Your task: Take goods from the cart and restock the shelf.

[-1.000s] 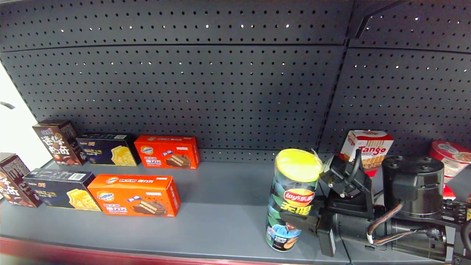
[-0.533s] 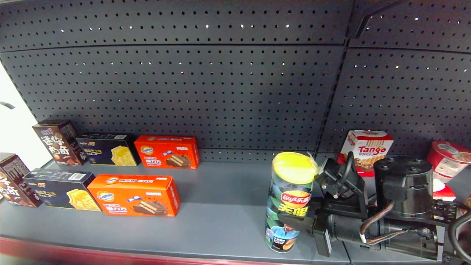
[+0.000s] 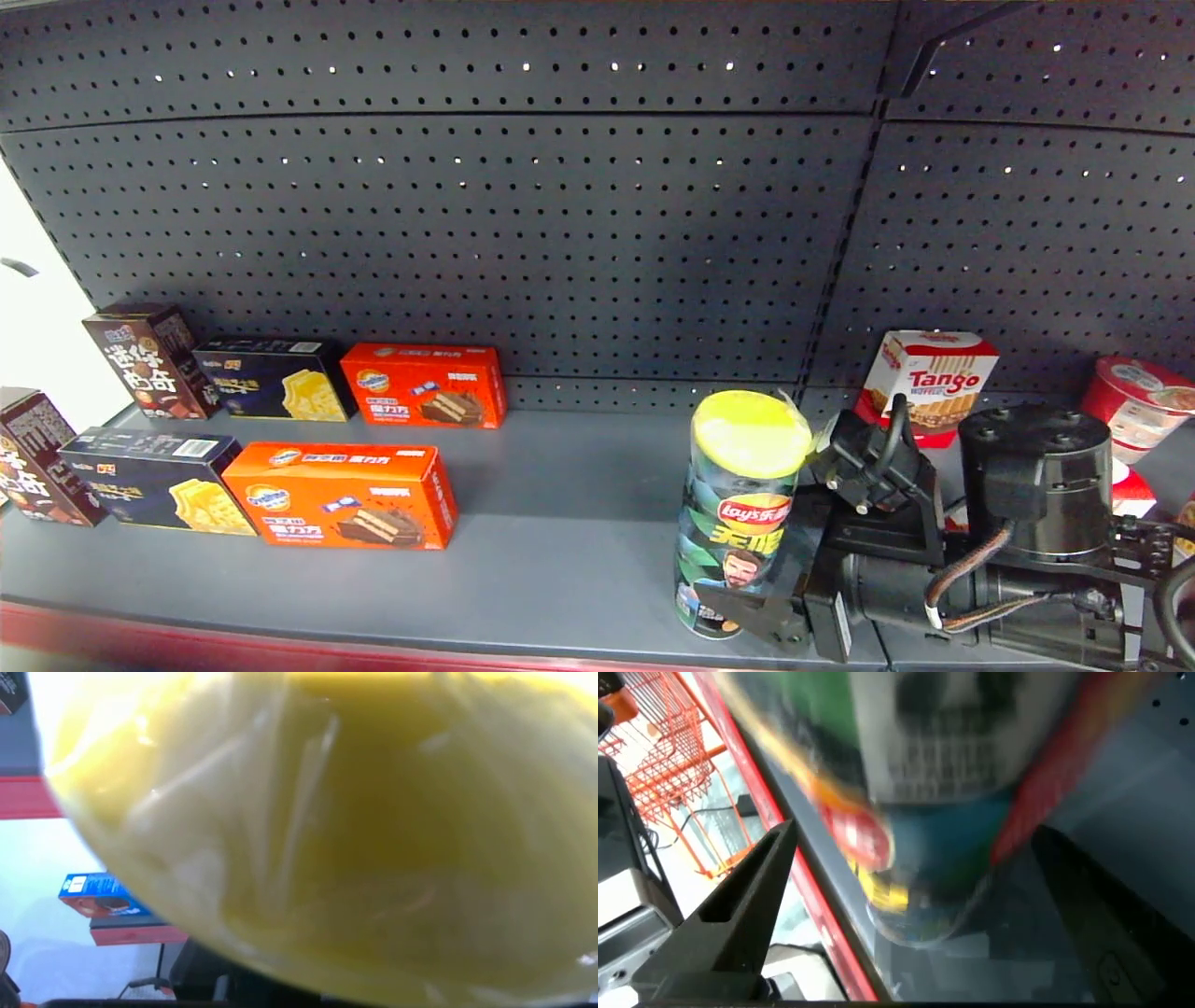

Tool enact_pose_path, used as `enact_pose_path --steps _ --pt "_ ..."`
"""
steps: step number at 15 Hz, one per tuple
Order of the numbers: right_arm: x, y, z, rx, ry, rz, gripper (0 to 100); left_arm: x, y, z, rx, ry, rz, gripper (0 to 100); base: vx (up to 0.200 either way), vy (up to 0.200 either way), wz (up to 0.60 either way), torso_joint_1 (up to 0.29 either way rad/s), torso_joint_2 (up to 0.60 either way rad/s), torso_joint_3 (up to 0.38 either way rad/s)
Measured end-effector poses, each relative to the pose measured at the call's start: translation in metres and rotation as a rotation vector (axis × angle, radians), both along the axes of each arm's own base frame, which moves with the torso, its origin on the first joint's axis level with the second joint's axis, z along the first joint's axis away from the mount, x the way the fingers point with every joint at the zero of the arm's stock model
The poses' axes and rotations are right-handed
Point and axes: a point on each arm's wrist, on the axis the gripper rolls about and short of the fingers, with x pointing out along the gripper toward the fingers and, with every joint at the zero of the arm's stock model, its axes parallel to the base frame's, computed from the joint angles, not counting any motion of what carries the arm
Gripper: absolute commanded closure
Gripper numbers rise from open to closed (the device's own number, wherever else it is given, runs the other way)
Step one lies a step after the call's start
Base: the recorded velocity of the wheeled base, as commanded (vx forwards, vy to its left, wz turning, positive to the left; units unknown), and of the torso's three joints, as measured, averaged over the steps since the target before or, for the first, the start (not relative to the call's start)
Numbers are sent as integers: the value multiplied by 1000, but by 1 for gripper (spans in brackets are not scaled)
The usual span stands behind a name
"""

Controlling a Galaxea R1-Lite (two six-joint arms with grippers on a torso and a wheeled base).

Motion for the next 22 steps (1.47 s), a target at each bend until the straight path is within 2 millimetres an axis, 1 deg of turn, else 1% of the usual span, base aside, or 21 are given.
enact_pose_path --steps 4,6,9,12,14,16,18,20,22 --pt "-15 -13 0 0 -1 -3 0 0 0 0 -1 -1 -2 100 0 0 0 0 0 0" --pt "-22 -19 6 18 -23 -7 0 0 0 1 0 -3 -2 100 0 0 0 0 0 0" --pt "-31 -31 22 47 -83 -74 0 0 0 2 0 -8 -2 100 0 0 0 0 0 0" --pt "-47 -50 35 41 -83 -110 0 -1 0 2 -1 -10 -9 100 0 0 0 0 0 0" --pt "-59 -61 52 49 -95 -120 0 -1 0 3 0 -15 -8 100 0 0 0 0 0 0" --pt "-76 -75 69 43 -101 -153 0 -2 0 6 2 -27 -9 100 0 0 0 0 0 0" --pt "-97 -93 78 29 -100 -200 0 -3 -1 11 3 -46 -10 100 0 0 0 0 0 0" --pt "-122 -113 83 73 -87 -241 0 -7 -1 23 0 -98 -7 100 0 0 0 0 0 0" --pt "-149 -137 80 134 -54 -336 0 -12 -2 35 -18 -139 -22 100 0 0 0 0 0 0"
